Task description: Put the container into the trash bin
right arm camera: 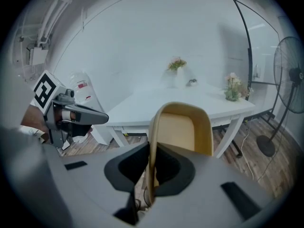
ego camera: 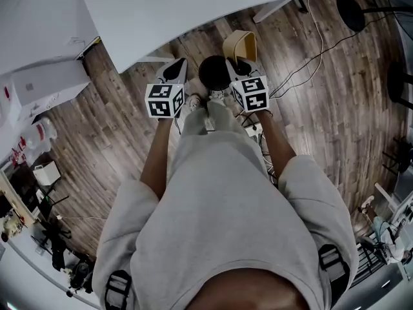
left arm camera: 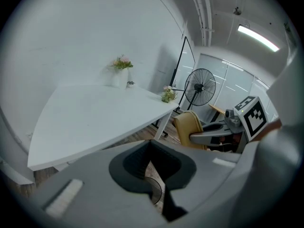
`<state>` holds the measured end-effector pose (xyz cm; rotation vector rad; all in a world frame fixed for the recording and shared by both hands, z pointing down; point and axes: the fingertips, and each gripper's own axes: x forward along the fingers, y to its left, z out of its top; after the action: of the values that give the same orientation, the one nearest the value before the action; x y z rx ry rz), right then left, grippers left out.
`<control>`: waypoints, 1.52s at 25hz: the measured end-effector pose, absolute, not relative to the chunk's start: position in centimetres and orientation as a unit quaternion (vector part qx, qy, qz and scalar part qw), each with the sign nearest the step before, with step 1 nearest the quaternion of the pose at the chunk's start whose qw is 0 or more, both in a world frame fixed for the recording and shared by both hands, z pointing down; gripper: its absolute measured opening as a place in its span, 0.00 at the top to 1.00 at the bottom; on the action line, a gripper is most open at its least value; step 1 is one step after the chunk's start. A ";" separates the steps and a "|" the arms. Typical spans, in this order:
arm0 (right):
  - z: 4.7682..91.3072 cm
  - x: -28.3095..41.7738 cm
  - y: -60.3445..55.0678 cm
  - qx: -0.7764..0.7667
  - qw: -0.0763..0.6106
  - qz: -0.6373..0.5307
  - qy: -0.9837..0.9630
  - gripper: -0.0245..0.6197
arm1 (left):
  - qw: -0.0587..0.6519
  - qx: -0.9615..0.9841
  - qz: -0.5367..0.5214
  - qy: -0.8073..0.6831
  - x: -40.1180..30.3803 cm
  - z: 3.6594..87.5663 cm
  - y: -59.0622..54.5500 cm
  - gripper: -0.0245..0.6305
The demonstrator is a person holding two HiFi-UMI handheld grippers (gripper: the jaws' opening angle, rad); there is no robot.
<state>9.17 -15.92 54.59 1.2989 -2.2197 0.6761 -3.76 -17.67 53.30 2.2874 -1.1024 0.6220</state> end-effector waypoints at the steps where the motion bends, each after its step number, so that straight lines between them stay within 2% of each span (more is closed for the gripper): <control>1: 55.0 9.0 -15.5 0.476 0.240 0.252 -0.807 0.90 | 0.264 0.845 0.231 -0.403 -3.8 53.7 -17.4 0.95; 15: 61.1 6.5 -10.6 0.487 0.258 0.299 -0.780 0.90 | 0.302 0.850 0.246 -0.353 -4.8 59.8 -12.4 0.95; 38: 72.8 4.5 -3.4 0.467 0.269 0.366 -0.759 0.91 | 0.328 0.844 0.277 -0.320 -3.6 70.8 -8.7 0.95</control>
<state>4.49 -3.37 72.75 1.2605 -2.0456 0.9859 -3.63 -8.65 70.75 2.2106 -0.8386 0.7241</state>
